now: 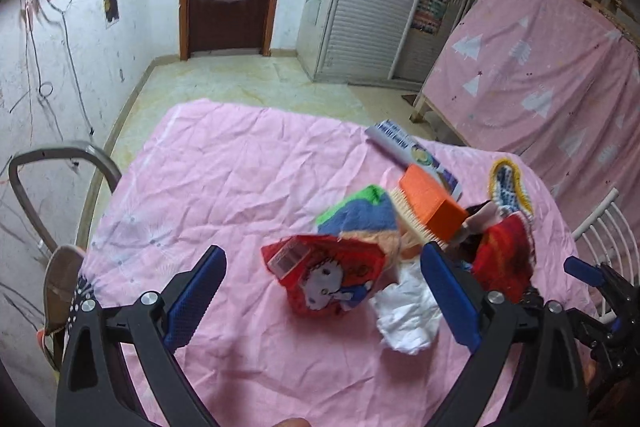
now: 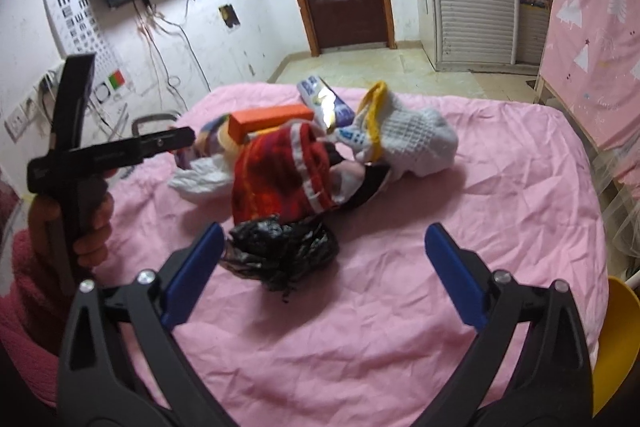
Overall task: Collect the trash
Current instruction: 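Grasp the red Hello Kitty bag with the left gripper while the right grasps the black plastic bag, then carry both bags to the yellow bucket and open both grippers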
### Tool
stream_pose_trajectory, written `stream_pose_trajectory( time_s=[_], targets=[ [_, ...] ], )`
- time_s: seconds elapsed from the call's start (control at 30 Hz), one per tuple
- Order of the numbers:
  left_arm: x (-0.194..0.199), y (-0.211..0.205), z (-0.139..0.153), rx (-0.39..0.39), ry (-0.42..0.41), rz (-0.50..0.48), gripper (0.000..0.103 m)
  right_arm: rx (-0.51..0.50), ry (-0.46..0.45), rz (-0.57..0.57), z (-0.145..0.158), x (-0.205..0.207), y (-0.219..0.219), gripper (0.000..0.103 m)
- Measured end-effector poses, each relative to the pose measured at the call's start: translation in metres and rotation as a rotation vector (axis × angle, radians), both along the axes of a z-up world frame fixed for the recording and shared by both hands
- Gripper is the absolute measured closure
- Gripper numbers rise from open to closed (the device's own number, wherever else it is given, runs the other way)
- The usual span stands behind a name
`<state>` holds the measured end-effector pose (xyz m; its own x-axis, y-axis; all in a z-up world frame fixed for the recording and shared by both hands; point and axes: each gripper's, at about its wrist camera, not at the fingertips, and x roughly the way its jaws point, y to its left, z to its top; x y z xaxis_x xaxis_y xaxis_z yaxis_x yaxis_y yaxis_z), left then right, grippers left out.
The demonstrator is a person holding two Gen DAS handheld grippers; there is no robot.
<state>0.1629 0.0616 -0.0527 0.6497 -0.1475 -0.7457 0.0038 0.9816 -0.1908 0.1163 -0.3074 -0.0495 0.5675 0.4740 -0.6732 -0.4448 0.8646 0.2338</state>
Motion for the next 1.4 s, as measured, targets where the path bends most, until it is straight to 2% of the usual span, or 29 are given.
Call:
stream_pose_trajectory(
  time_s=[0.13, 0.3, 0.37, 0.4, 0.47, 0.57, 0.63, 0.7, 0.77, 1.13, 1.4],
  targets=[
    [-0.001, 0.004, -0.004, 0.027, 0.005, 0.019, 0.018, 0.015, 0.031, 0.008, -0.01, 0.007, 0.011, 0.006],
    [0.001, 0.009, -0.014, -0.025, 0.029, 0.007, 0.047, -0.017, 0.051, 0.004, -0.017, 0.011, 0.019, 0.006],
    [0.003, 0.012, -0.019, -0.067, 0.032, 0.015, 0.056, -0.021, 0.058, -0.001, -0.018, 0.012, 0.02, 0.008],
    [0.004, 0.014, -0.023, -0.105, 0.038, 0.011, 0.063, -0.023, 0.063, 0.001, -0.019, 0.013, 0.021, 0.011],
    [0.004, 0.015, -0.028, -0.128, 0.044, 0.007, 0.073, -0.038, 0.071, 0.012, -0.021, 0.013, 0.026, 0.018],
    [0.001, 0.016, -0.03, -0.127, 0.035, 0.011, 0.08, -0.047, 0.086, 0.023, -0.027, 0.013, 0.031, 0.03],
    [-0.002, 0.017, -0.029, -0.128, 0.026, 0.024, 0.082, -0.048, 0.097, 0.031, -0.03, 0.013, 0.032, 0.037],
    [-0.006, 0.019, -0.026, -0.123, 0.017, 0.041, 0.083, -0.055, 0.103, 0.042, -0.035, 0.013, 0.034, 0.051],
    [-0.012, 0.021, -0.022, -0.115, 0.004, 0.059, 0.083, -0.057, 0.094, 0.047, -0.034, 0.012, 0.034, 0.061],
    [-0.045, -0.005, 0.028, -0.033, -0.12, 0.05, 0.083, 0.023, 0.006, 0.045, -0.008, -0.009, 0.009, 0.062],
    [-0.056, -0.058, 0.056, -0.024, -0.174, -0.046, 0.083, 0.081, -0.068, -0.041, 0.017, -0.015, -0.037, 0.062]
  ],
)
